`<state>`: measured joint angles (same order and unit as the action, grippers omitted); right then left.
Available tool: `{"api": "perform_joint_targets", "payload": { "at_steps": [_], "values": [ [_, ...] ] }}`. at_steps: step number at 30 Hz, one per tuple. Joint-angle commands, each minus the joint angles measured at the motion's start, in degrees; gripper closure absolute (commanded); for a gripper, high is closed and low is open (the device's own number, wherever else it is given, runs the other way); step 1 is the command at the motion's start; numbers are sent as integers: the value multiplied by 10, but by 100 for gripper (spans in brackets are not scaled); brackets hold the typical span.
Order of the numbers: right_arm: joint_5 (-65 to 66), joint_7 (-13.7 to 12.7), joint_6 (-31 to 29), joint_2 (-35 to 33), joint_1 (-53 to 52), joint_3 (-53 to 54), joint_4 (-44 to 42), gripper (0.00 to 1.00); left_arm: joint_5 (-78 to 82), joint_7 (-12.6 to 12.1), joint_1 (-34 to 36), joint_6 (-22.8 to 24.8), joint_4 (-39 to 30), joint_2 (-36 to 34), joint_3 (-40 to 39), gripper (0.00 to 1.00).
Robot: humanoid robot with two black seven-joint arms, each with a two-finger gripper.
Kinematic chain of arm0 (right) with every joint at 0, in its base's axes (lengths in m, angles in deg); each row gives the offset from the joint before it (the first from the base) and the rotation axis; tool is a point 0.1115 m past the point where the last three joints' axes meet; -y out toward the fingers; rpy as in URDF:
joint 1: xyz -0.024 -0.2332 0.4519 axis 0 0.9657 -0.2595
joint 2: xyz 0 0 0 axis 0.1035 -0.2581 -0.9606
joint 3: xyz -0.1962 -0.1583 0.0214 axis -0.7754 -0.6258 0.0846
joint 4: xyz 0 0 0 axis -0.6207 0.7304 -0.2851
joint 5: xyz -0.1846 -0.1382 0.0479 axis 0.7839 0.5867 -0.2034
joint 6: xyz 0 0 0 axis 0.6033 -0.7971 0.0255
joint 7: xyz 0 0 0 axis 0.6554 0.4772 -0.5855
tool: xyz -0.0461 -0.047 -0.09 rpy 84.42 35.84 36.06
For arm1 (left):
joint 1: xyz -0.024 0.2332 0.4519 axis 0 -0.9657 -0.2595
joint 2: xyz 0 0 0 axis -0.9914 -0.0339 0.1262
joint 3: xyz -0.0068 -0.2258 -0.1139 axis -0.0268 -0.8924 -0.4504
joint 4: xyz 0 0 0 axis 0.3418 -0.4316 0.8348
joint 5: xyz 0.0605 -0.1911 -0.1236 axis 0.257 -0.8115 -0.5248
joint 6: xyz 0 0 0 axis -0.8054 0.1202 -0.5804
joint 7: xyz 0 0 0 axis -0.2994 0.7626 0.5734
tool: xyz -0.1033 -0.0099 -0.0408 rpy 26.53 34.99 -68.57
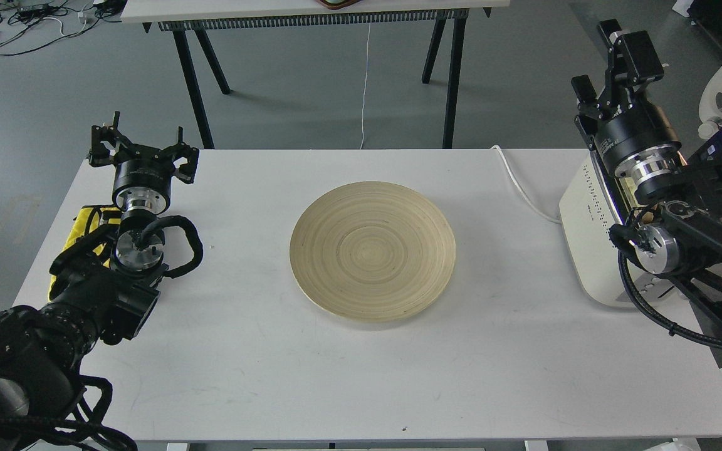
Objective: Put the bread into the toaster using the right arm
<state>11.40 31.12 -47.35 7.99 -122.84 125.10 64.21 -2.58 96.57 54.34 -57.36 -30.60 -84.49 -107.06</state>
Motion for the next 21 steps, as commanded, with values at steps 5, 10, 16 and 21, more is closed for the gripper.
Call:
{"api": "perform_joint_targets", "payload": {
  "at_steps": [5, 10, 16, 21],
  "values": [
    [-23, 7, -122, 136, 45, 49, -91, 1, 0, 0, 0, 0, 0, 0, 0, 0],
    [-83, 7, -270, 159, 59, 79, -151, 1, 0, 0, 0, 0, 0, 0, 0, 0],
    [-140, 7, -426, 160, 69, 80, -197, 1, 0, 0, 0, 0, 0, 0, 0, 0],
    [-141, 7, -429, 160, 70, 81, -198, 1, 0, 0, 0, 0, 0, 0, 0, 0]
  ]
}}
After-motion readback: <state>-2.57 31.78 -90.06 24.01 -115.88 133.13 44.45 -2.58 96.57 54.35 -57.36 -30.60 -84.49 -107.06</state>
